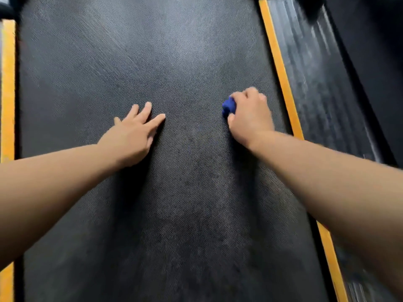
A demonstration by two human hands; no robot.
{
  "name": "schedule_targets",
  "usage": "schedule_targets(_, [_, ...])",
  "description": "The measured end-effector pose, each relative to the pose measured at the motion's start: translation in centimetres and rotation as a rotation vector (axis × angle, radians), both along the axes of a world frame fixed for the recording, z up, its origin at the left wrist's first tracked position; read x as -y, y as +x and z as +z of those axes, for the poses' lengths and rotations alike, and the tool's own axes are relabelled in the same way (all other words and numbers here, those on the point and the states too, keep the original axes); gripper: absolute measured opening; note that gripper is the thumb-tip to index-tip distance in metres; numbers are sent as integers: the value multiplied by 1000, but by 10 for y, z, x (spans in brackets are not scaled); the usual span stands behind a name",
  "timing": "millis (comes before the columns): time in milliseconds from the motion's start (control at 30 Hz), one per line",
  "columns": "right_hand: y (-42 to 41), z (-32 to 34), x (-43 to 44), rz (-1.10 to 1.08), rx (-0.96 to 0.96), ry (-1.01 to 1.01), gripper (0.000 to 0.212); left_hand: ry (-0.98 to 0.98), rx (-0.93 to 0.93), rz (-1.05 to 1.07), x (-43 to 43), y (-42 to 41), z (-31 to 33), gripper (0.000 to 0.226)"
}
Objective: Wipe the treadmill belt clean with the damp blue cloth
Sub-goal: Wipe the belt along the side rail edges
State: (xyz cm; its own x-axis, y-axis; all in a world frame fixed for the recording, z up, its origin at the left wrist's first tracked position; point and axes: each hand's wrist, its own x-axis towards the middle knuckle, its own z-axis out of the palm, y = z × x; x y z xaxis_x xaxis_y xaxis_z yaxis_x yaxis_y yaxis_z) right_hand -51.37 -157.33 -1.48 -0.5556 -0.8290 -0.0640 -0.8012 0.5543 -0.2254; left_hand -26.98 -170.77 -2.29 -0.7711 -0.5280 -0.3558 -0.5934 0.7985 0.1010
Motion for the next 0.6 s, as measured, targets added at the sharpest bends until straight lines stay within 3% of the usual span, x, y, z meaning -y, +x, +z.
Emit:
schedule_targets(67, [33,1,-12,262,16,-3,32,24,-5,5,3,0,1,49])
schedule_targets(167, [89,-9,-57,720,191,-3,37,56,7,-7,9,1,4,50])
schedule_targets(233, [76,-13,-60,846,195,0,39,62,12,-10,10,0,5,52])
schedule_targets(300, [47,-16,-39,728,86,-45,42,66,7,3,9,0,5,54])
schedule_targets(367, [9,-14,-13,312,13,-91,44,72,-1,4,7,1,4,57])
schedule_targets(433, [-9,-5,3,-148,76,-106,39,61,-27,4,6,3,5,57])
schedule_targets(467, [-1,-2,6,-219,84,-98,38,51,-41,31,6,5,6,56])
schedule_targets(533, [41,-2,-1,-5,86,-89,36,25,-52,136,6,16,9,55])
schedule_targets(600, [98,-7,-25,377,221,-80,36,-14,-28,222,3,36,12,57])
